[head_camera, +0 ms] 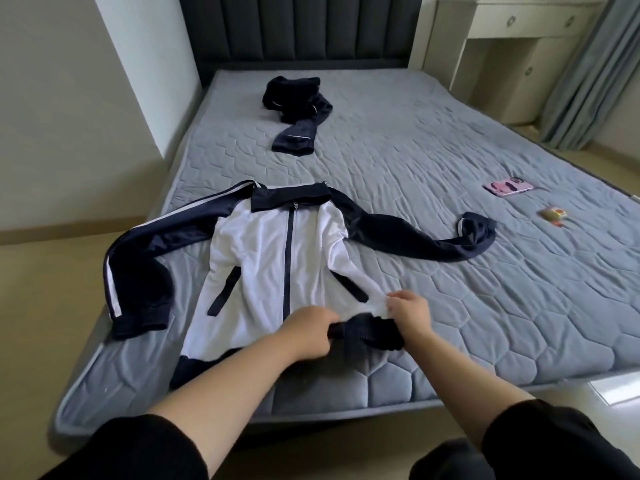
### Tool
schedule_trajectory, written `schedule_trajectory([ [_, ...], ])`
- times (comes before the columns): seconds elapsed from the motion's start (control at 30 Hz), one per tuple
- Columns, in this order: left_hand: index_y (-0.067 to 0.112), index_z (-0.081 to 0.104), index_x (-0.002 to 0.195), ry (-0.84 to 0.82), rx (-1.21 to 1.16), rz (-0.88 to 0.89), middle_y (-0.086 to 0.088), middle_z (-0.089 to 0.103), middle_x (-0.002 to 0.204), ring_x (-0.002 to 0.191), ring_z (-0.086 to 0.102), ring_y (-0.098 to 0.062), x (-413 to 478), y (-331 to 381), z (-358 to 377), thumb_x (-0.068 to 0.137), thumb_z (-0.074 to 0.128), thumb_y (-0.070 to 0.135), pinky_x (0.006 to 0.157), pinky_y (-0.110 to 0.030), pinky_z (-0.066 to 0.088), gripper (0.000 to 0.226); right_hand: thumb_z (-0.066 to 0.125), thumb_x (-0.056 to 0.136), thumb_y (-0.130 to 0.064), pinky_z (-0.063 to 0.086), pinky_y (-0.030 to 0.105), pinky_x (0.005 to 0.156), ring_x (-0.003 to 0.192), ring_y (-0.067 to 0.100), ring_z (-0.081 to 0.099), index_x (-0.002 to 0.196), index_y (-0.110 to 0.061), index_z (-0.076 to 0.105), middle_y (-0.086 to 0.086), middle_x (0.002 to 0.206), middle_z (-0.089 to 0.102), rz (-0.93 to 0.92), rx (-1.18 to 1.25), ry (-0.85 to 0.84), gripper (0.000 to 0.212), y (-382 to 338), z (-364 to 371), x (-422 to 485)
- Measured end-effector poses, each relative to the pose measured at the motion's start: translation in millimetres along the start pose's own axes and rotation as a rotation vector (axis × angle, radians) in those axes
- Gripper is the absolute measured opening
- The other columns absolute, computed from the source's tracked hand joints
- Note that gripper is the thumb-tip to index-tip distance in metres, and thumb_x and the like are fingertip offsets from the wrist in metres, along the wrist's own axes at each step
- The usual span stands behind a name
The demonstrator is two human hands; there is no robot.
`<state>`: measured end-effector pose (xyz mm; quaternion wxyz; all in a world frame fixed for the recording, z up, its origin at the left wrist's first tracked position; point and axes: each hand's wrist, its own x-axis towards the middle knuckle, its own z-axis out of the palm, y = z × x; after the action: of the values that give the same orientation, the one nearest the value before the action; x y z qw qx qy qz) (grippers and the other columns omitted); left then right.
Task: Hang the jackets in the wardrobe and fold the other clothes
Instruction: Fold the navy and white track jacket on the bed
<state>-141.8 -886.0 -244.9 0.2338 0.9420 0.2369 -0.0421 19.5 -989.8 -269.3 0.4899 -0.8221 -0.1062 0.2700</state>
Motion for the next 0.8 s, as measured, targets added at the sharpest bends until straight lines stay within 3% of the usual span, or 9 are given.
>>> schedule_trajectory([
  [0.07,0.03,0.064,0.086,-0.019,-0.208,0.017,0.005,0.064,0.091,0.096,0.059,-0.021,-4,-6,-10,0.075,0.048,0.002,0.073,-0.025,0.043,0.035,0.053,0.081,-0.002,0.04,0.023,0.05,0.06,0.017,0.053,0.066,-0.012,0.059,0.001,0.064,0.056,-0.031,-0.164,0.028,0.019,1,-10,-2],
  [0.13,0.032,0.057,0.126,-0.319,-0.196,0.063,0.008,0.059,0.125,0.116,0.052,-0.012,-16,-10,-7,0.075,0.046,0.002,0.095,-0.021,0.04,0.06,0.06,0.08,-0.012,0.043,0.023,0.058,0.068,0.02,0.058,0.079,-0.007,0.061,0.003,0.073,0.058,-0.033,-0.726,-0.219,0.005,0,-17,-12],
  [0.2,0.028,0.043,0.14,-0.535,-0.079,0.112,0.006,0.043,0.144,0.13,0.04,-0.011,-27,-15,5,0.082,0.051,0.013,0.107,-0.022,0.03,0.061,0.069,0.072,-0.016,0.046,0.026,0.058,0.071,0.023,0.06,0.096,-0.005,0.056,0.004,0.076,0.057,0.044,-1.017,-0.318,0.029,8,-16,-20],
  [0.23,0.027,0.044,0.14,-0.526,-0.098,0.117,0.006,0.042,0.145,0.131,0.038,-0.01,-31,-17,10,0.086,0.054,0.022,0.106,-0.022,0.028,0.055,0.065,0.072,-0.014,0.046,0.028,0.061,0.077,0.024,0.06,0.105,-0.004,0.051,0.004,0.083,0.056,0.034,-1.009,-0.3,0.038,12,-13,-23],
  [0.33,0.028,0.06,0.125,-0.212,-0.352,-0.046,0.008,0.056,0.131,0.115,0.05,-0.006,-35,-24,9,0.092,0.051,0.037,0.095,-0.019,0.035,0.036,0.045,0.082,-0.012,0.044,0.036,0.077,0.104,0.03,0.053,0.124,-0.008,0.035,0.01,0.114,0.052,-0.127,-0.889,-0.151,0.043,5,5,-32],
  [0.47,0.018,0.058,0.125,0.29,0.102,-0.279,0.001,0.048,0.134,0.127,0.038,-0.02,-38,-69,0,0.092,0.045,0.019,0.1,-0.029,0.031,0.035,0.043,0.091,-0.017,0.041,0.034,0.068,0.093,0.031,0.055,0.123,-0.005,0.037,0.015,0.109,0.057,-0.036,-0.757,-0.147,0.035,-1,16,-29],
  [0.57,0.018,0.044,0.135,0.357,0.141,-0.687,-0.004,0.037,0.141,0.128,0.034,-0.026,-57,-115,-3,0.094,0.041,0.027,0.1,-0.039,0.033,0.041,0.04,0.088,-0.004,0.047,0.031,0.052,0.062,0.031,0.06,0.104,0.004,0.051,0.019,0.075,0.06,0.117,-0.652,-0.172,0.021,-3,12,-24],
  [0.63,0.015,0.039,0.134,0.313,-0.039,-0.91,-0.01,0.042,0.136,0.122,0.042,-0.031,-72,-135,-2,0.094,0.042,0.033,0.095,-0.044,0.038,0.044,0.04,0.09,-0.008,0.044,0.029,0.051,0.061,0.03,0.057,0.106,0.003,0.051,0.018,0.08,0.059,0.118,-0.662,-0.162,0.023,-4,15,-24],
  [0.8,0.006,0.052,0.125,0.469,-0.598,-0.827,-0.014,0.054,0.125,0.1,0.053,-0.028,-90,-158,4,0.094,0.046,0.013,0.082,-0.032,0.043,0.032,0.036,0.095,-0.011,0.041,0.032,0.071,0.085,0.029,0.052,0.112,0.0,0.052,0.018,0.108,0.06,-0.003,-0.744,-0.111,0.027,7,27,-20],
])
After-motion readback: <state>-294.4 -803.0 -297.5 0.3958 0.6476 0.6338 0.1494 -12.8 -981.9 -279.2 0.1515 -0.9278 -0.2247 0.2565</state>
